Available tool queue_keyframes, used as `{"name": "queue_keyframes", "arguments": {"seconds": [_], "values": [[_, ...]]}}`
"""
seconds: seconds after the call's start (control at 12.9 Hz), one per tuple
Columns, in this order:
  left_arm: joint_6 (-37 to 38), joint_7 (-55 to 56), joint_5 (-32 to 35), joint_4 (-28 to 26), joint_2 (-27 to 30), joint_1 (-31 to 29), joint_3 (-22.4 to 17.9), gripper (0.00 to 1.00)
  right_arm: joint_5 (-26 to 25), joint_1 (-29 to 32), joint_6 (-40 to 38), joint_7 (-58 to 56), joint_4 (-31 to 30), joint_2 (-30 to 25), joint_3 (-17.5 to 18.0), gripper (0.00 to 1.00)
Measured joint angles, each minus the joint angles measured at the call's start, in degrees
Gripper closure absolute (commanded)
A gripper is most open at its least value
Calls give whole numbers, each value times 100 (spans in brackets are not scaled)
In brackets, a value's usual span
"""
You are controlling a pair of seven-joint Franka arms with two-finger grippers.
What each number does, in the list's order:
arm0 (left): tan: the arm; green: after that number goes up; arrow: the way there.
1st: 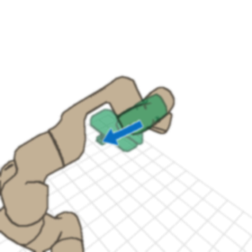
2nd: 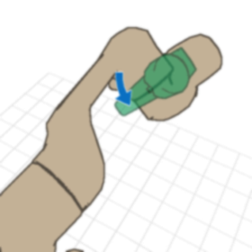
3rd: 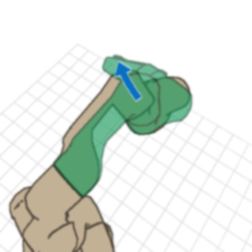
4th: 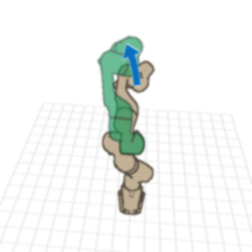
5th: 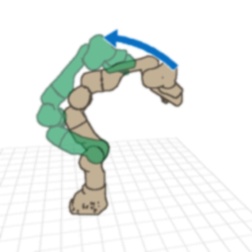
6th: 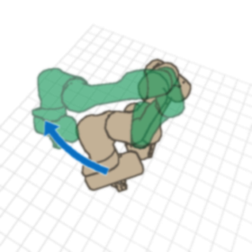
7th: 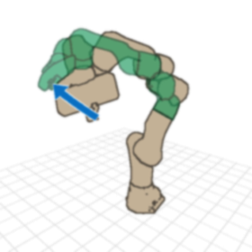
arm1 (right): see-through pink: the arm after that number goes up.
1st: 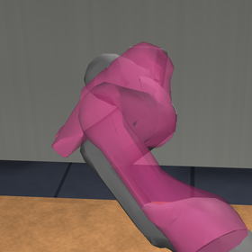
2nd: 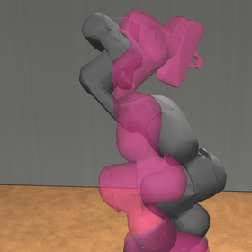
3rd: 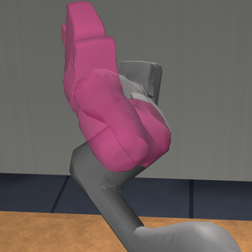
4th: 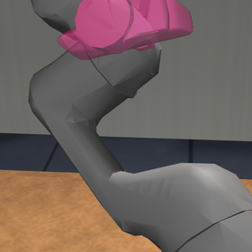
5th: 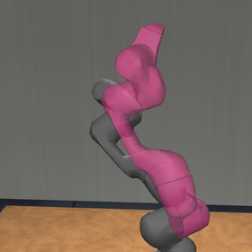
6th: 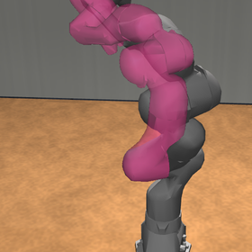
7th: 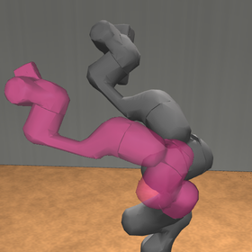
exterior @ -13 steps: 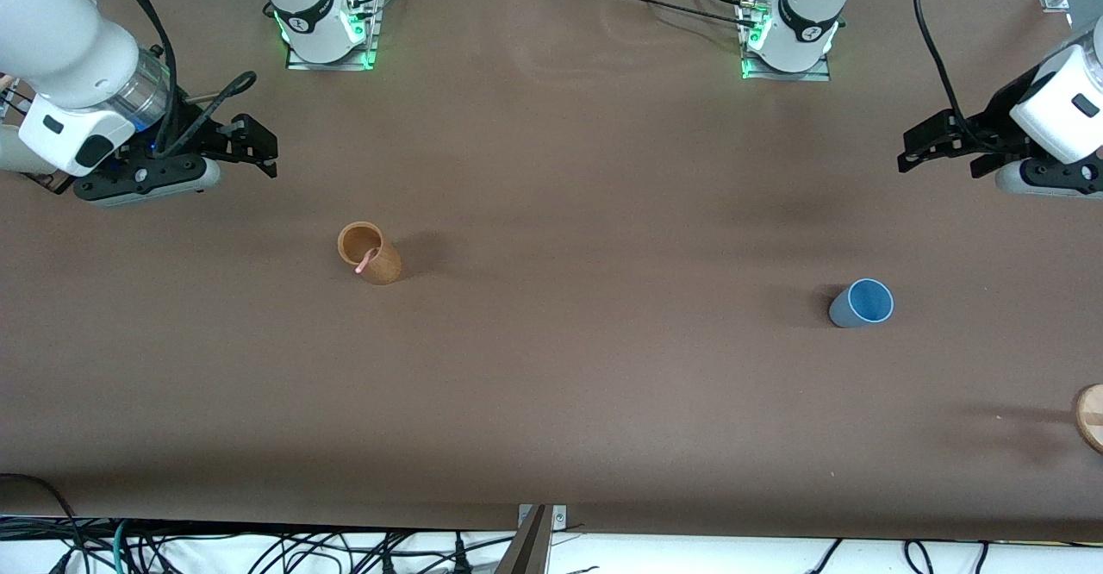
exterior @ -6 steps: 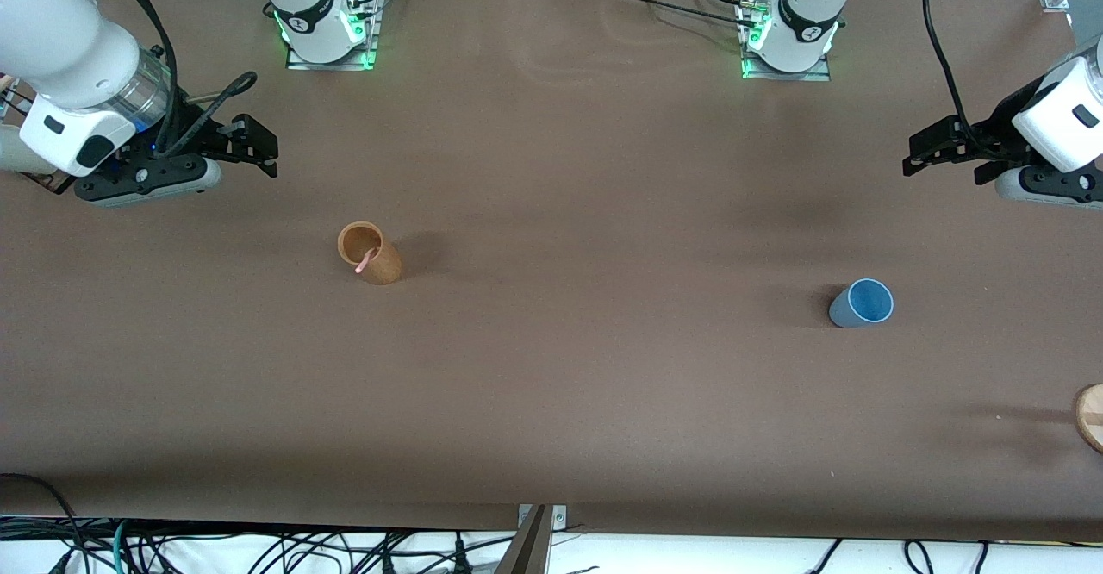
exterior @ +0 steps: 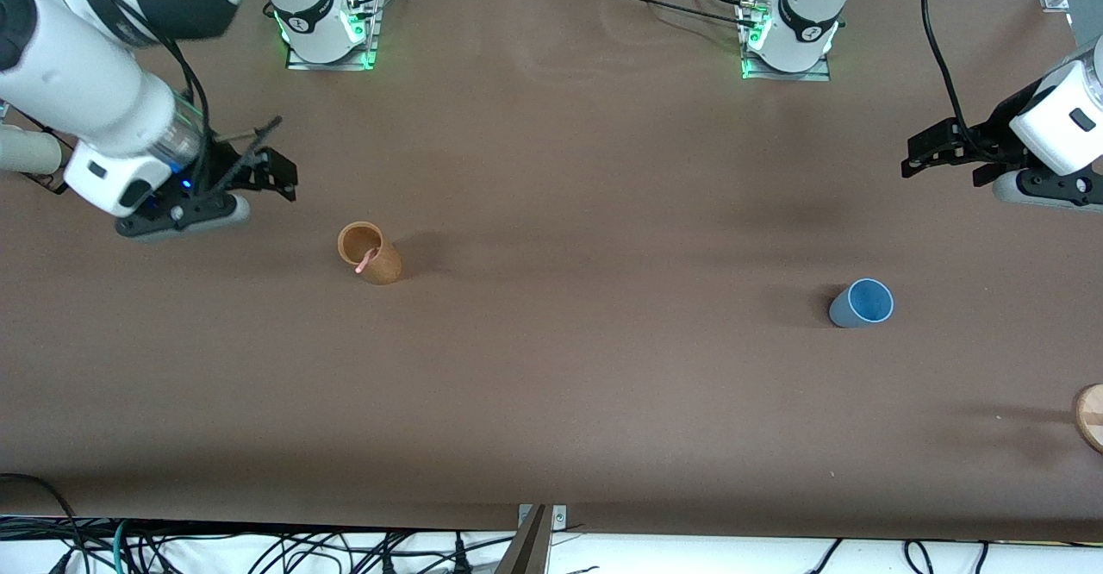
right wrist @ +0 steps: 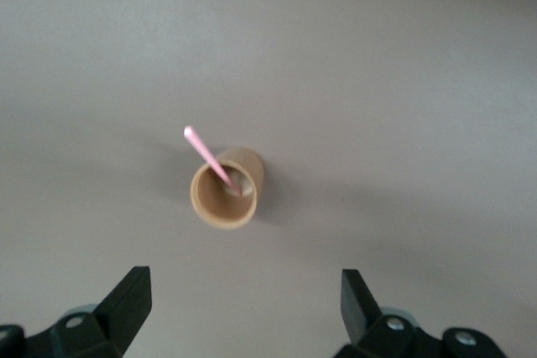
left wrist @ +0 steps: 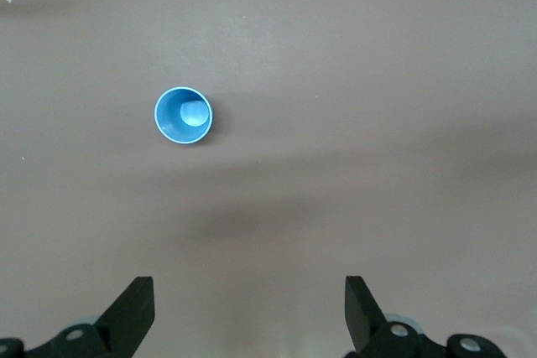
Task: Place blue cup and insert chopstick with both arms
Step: 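Reach the right gripper to the chopstick while the left gripper reaches the cup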
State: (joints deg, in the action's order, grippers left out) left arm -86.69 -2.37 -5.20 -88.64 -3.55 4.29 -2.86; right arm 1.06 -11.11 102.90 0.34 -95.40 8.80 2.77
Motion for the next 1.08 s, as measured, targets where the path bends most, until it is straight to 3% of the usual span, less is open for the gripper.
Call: {"name": "queue_keyframes", "arguments": {"seconds": [0.46,0.7,1.08], "values": [[-4,-12,0,0,-7,4,-5,0,2,-472,1872,164,-913,648,49,0],[-11,-12,0,-1,-135,-31,-38,0,-2,-614,2126,214,-1153,779,50,1],[-255,-14,51,-32,-1059,-67,-46,0,-141,-618,2479,214,-1178,1062,39,16]]}}
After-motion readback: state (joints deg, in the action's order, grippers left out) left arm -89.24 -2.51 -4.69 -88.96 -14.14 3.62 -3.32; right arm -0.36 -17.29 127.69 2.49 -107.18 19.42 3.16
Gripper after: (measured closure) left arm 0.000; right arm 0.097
